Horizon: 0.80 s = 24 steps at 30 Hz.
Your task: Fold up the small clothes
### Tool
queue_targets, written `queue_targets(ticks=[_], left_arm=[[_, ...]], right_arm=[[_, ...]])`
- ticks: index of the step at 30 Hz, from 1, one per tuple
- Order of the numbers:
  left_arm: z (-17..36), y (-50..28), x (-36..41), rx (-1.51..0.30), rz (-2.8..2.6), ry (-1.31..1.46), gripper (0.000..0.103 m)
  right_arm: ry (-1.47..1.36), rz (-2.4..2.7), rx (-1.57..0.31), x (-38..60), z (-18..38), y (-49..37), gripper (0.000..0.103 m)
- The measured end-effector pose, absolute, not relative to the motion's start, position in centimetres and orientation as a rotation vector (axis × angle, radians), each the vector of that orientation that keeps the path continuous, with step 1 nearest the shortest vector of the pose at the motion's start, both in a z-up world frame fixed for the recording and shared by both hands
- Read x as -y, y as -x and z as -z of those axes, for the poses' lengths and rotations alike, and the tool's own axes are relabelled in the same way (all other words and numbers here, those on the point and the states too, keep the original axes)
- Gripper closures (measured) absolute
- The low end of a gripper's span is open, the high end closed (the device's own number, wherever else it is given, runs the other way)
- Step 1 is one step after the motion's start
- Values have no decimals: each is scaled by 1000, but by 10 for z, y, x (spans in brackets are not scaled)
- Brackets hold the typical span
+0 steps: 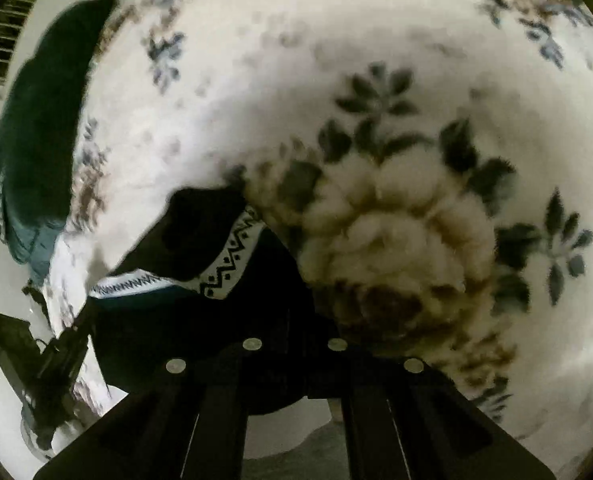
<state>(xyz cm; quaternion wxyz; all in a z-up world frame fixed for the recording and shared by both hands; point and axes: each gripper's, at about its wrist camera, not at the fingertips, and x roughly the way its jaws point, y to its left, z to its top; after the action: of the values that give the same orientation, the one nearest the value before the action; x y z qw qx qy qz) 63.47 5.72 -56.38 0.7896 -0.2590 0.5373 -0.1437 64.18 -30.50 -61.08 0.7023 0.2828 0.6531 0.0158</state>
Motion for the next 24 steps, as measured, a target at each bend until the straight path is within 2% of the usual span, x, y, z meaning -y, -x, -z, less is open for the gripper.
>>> queue_targets(ticks=[1, 2, 3, 4, 6, 7, 8, 9, 10, 14, 16, 19, 20, 22, 23, 24], left_arm=[[560, -635, -59, -1152, 329, 576, 90], [557, -635, -58, -1145, 337, 577, 84], [554, -636, -59, -1137, 343, 576, 64], [555, -638, -59, -1132, 339, 569, 54], [561, -644, -57, -1137, 339, 559, 56], [565, -646, -55, -1144, 339, 551, 61], [567, -648, -52, -1147, 335, 532, 75], [569, -650, -49, -1151, 333, 511, 93], [571, -652, -47, -1158, 341, 507, 93], [573, -663, -47, -1149, 344, 503, 94], [584, -669, -46, -1178, 344, 508, 93], [592, -670, -50, -1232, 354, 558, 86], [585, -665, -54, -1224, 360, 563, 84], [572, -655, -58, -1216, 373, 562, 76], [561, -645, -63, -1203, 384, 565, 73], [553, -636, -66, -1194, 392, 570, 62]], right_arm=[[-642, -59, -1447, 304, 606, -645, 89], [-649, -77, -1430, 303, 601, -648, 69], [-655, -95, -1404, 302, 598, -652, 44], [-659, -112, -1387, 301, 596, -653, 36], [-636, -141, -1408, 291, 601, -666, 34], [-619, -149, -1426, 287, 603, -668, 34], [-577, -162, -1446, 277, 608, -675, 40], [-523, -161, -1447, 269, 608, -679, 72], [-447, -138, -1451, 260, 609, -683, 90], [-464, -89, -1370, 264, 601, -689, 95], [-559, -55, -1384, 273, 610, -694, 95], [-555, -55, -1432, 270, 621, -698, 93], [-563, -61, -1437, 270, 617, -696, 87], [-575, -87, -1452, 272, 609, -686, 64], [-566, -97, -1453, 272, 602, -677, 43], [-561, -114, -1443, 273, 592, -665, 37]])
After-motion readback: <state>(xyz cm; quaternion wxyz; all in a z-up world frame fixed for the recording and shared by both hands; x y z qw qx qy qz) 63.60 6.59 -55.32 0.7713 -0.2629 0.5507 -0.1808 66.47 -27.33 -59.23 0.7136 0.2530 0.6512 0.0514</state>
